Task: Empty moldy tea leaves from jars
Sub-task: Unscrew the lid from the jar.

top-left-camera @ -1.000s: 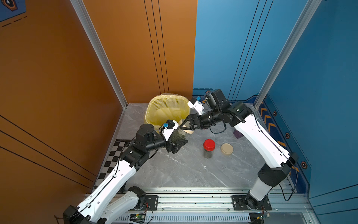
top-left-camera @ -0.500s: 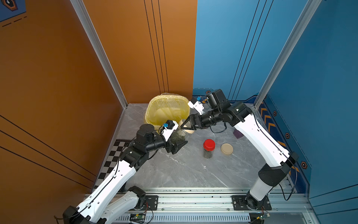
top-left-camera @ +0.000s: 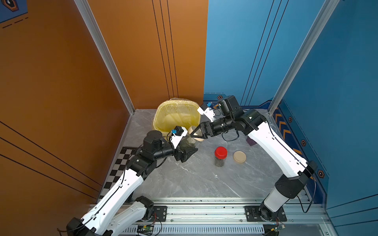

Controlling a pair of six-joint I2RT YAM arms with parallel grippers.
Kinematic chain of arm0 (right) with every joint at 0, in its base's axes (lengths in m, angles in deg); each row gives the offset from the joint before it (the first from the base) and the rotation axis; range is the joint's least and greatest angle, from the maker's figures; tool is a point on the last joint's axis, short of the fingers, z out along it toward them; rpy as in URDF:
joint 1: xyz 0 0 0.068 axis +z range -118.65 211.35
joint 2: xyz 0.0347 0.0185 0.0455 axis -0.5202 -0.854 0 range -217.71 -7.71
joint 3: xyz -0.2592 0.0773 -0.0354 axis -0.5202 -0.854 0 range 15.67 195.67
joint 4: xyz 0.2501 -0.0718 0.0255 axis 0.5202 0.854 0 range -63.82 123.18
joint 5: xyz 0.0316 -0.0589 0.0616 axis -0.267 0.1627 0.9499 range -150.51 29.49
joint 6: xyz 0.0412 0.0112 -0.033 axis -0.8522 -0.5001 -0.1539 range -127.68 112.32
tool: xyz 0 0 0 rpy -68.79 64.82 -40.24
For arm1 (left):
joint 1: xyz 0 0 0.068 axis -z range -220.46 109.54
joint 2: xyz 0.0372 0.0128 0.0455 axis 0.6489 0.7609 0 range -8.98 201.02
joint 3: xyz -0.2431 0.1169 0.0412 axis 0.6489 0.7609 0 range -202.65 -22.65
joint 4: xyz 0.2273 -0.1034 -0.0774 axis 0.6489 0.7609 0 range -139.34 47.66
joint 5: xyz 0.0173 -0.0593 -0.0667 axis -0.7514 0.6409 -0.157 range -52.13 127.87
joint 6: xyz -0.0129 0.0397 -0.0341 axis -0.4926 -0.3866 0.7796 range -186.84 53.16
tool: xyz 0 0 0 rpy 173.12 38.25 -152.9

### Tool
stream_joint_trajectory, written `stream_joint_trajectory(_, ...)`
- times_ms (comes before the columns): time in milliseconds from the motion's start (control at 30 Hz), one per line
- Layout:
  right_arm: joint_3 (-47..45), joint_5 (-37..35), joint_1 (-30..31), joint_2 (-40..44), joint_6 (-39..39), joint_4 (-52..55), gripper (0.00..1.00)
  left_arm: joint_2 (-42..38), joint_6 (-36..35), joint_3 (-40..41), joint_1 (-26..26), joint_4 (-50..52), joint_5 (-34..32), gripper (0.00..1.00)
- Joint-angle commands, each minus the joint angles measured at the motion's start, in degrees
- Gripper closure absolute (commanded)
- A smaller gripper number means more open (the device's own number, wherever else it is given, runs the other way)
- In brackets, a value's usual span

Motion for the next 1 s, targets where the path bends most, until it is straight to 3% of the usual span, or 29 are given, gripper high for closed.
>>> stream_joint_trajectory(0, -1.31, 2.3, -0.79, 1.69, 1.8, -1.42, 0.15, -2.48, 0.48, -0.56, -0.67, -6.3, 2.43, 0.38)
stream_joint_trajectory(633, -1.72, 7.58, -3.29, 2.92, 2.86, -3.42, 0.15, -2.84, 0.83, -0.24, -2.05, -6.67, 3.51, 0.38)
stream_joint_trajectory(967, -1.62, 8.4, -7.77, 4.83, 2.0, -3.96, 0.16, -2.96, 1.26, 0.02, -2.14, -6.84, 3.12, 0.38)
